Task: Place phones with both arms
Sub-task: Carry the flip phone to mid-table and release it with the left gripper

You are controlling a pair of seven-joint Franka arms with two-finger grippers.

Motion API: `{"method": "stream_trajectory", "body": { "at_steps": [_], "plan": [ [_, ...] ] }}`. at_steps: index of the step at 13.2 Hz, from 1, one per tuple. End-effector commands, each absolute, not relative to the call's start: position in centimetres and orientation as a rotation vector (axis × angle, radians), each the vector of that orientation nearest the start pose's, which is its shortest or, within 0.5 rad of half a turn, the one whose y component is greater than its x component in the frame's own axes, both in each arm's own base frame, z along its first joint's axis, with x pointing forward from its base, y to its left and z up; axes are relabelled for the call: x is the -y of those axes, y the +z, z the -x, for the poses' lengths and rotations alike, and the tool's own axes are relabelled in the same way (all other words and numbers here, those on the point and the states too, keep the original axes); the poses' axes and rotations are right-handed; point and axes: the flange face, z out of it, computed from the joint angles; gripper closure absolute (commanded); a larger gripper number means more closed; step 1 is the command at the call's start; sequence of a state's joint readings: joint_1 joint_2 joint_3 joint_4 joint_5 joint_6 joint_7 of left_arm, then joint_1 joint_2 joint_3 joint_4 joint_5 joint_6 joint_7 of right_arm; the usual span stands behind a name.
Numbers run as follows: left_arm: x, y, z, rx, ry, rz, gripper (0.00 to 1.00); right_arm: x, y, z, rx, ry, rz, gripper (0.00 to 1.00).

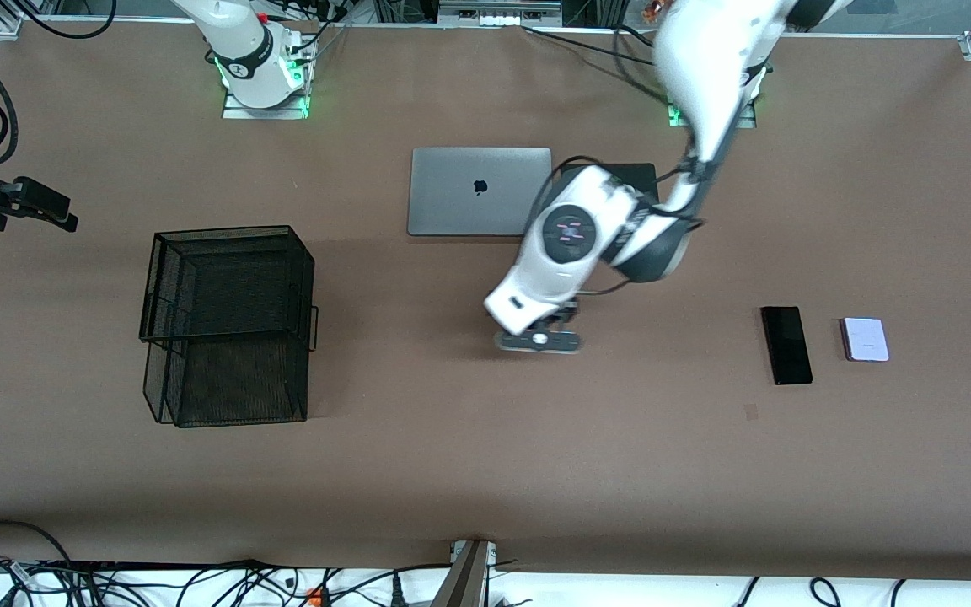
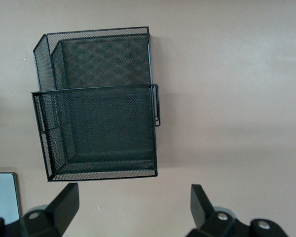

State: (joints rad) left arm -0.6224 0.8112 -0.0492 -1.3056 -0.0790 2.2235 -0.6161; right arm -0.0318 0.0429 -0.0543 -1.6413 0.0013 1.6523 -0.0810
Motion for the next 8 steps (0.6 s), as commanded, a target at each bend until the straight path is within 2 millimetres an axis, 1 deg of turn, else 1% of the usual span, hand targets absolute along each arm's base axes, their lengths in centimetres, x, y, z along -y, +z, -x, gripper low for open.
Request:
{"method": "stream_trajectory", "body": {
  "at_steps": [1,2,3,4,5,6,7,8],
  "plan": [
    [49.9,23.3,-59.8,0.062,-0.145,3.345,0.8,4.9,57.7,-56.8,0.011,0.049,3.146,0.0],
    [51.2,21.9,-58.6,0.063,-0.144,3.347,0.77,4.9,57.6,-56.7,0.011,0.054,3.146,0.0],
    [51.5,20.9,-58.2,0.085,-0.137,3.346,0.71,4.9,57.7,-56.8,0.011,0.052,3.146,0.0],
    [52.1,20.1,-57.4,0.059,-0.122,3.339,0.63,4.9,57.7,-56.8,0.011,0.049,3.146,0.0],
    [52.3,19.1,-57.0,0.039,-0.11,3.33,0.62,4.9,57.7,-56.8,0.01,0.049,3.143,0.0],
    [52.4,19.1,-56.9,0.042,-0.108,3.328,0.41,4.9,57.7,-56.8,0.01,0.049,3.143,0.0],
    [52.3,19.2,-57.0,0.025,-0.116,3.325,0.03,4.9,57.7,-56.8,0.01,0.051,3.143,0.0],
    [52.3,19.6,-57.1,0.017,-0.129,3.323,0.0,4.9,57.6,-56.7,0.01,0.058,3.143,0.0]
  ]
}}
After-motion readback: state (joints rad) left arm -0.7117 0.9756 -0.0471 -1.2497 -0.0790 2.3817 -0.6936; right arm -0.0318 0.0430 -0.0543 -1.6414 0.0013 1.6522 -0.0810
